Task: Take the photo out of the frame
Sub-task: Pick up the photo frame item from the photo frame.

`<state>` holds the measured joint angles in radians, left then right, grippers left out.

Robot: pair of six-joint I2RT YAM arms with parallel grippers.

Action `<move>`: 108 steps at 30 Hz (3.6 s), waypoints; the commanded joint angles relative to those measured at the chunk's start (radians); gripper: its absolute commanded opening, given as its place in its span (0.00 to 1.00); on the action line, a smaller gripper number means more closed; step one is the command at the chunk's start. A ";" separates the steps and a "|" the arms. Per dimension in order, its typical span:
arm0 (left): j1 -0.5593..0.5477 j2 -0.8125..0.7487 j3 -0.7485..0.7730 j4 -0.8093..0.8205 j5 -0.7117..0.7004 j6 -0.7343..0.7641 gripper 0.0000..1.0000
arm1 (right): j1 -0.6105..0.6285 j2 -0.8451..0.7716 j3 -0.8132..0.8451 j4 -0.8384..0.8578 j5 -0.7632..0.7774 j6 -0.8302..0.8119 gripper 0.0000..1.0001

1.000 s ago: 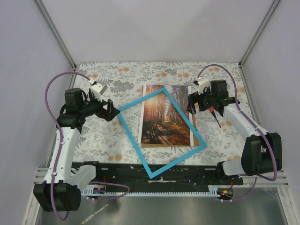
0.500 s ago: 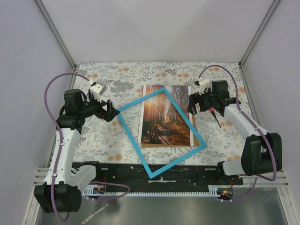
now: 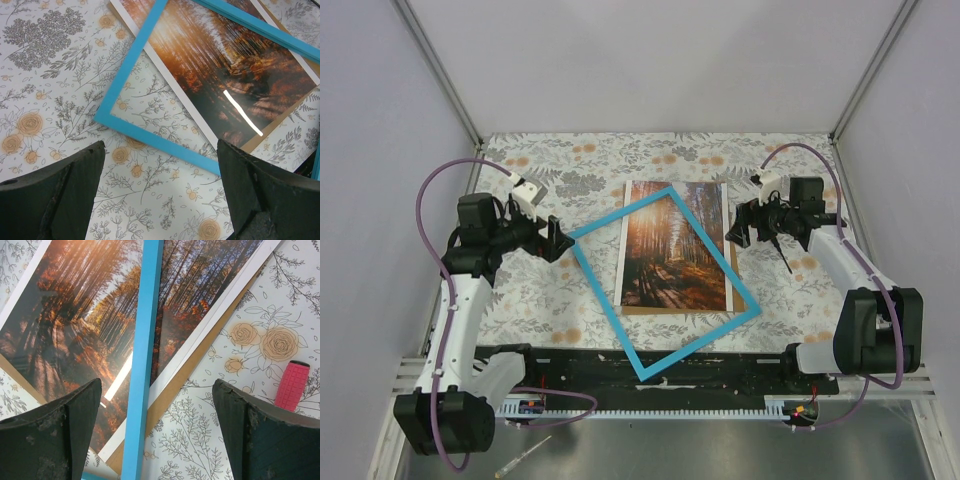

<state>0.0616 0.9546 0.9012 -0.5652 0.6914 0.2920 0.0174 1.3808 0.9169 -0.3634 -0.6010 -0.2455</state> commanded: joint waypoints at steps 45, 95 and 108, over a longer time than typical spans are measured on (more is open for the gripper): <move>0.046 0.019 -0.021 0.088 -0.021 -0.002 0.98 | -0.048 -0.049 -0.033 0.080 -0.039 -0.005 0.98; -0.022 0.305 -0.070 0.188 -0.384 0.073 0.99 | 0.056 0.057 -0.009 0.090 0.221 0.048 0.98; -0.220 0.438 0.004 0.103 -0.494 -0.040 0.99 | 0.164 0.130 0.022 0.034 0.202 -0.046 0.98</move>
<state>-0.1566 1.3651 0.8486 -0.4362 0.2314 0.3202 0.1432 1.4826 0.8890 -0.3138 -0.4088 -0.2413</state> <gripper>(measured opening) 0.991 0.982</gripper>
